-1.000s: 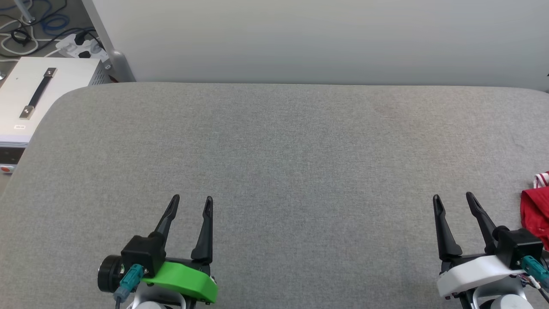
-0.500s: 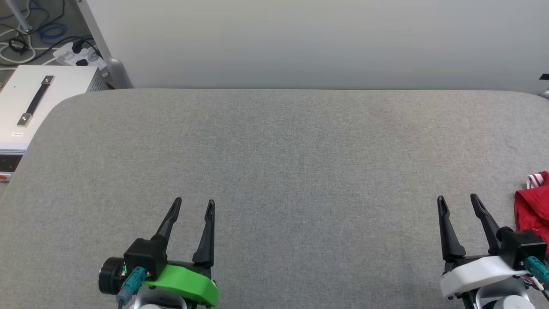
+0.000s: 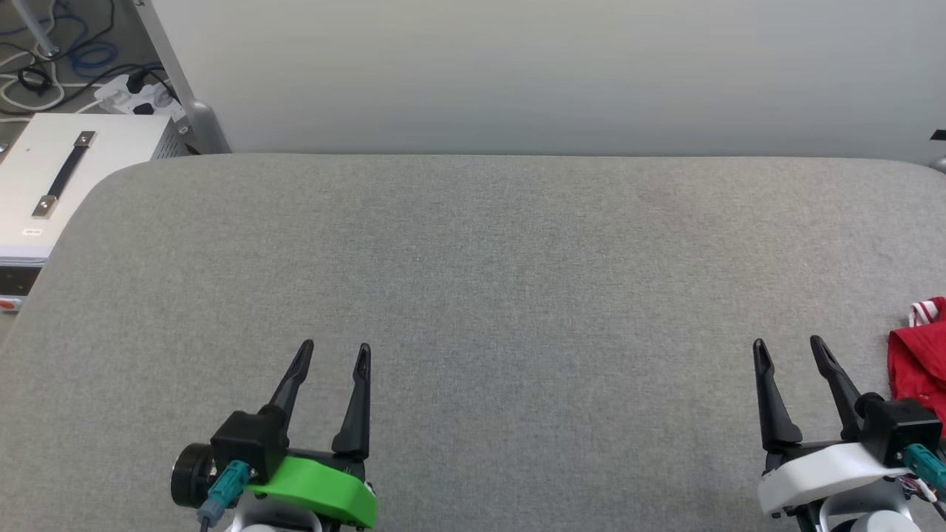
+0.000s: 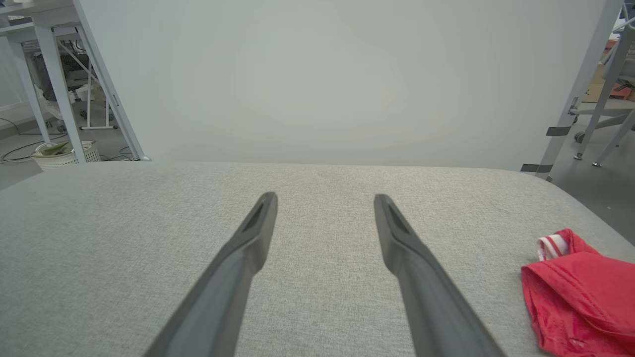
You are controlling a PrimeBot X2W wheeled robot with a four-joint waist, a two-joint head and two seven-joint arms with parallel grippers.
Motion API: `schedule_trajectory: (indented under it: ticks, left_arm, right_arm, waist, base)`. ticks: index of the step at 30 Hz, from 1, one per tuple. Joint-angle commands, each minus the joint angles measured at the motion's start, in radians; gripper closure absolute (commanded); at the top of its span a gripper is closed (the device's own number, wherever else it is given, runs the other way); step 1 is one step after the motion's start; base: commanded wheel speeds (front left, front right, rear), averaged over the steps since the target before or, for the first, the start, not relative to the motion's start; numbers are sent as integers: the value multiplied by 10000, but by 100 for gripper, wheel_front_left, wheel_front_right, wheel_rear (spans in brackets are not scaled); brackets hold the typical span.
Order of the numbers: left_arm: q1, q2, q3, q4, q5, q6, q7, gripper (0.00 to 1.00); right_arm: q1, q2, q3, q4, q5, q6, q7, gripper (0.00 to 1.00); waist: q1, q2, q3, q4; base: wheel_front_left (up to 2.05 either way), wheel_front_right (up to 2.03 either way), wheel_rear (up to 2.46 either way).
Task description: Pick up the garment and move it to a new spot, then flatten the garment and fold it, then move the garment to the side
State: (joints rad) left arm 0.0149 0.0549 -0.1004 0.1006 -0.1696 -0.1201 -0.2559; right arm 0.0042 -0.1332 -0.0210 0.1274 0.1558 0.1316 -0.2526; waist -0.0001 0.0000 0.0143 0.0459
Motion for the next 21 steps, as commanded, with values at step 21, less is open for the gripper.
schedule_trajectory:
  ticks: [21]
  left_arm:
    - [-28,-1,142,-147,232,167,366,100]
  right_arm:
    - [-10,114,22,-168,-217,-1,365,100]
  waist:
    - [1,0,-8,-63]
  base:
    - [0,0,0]
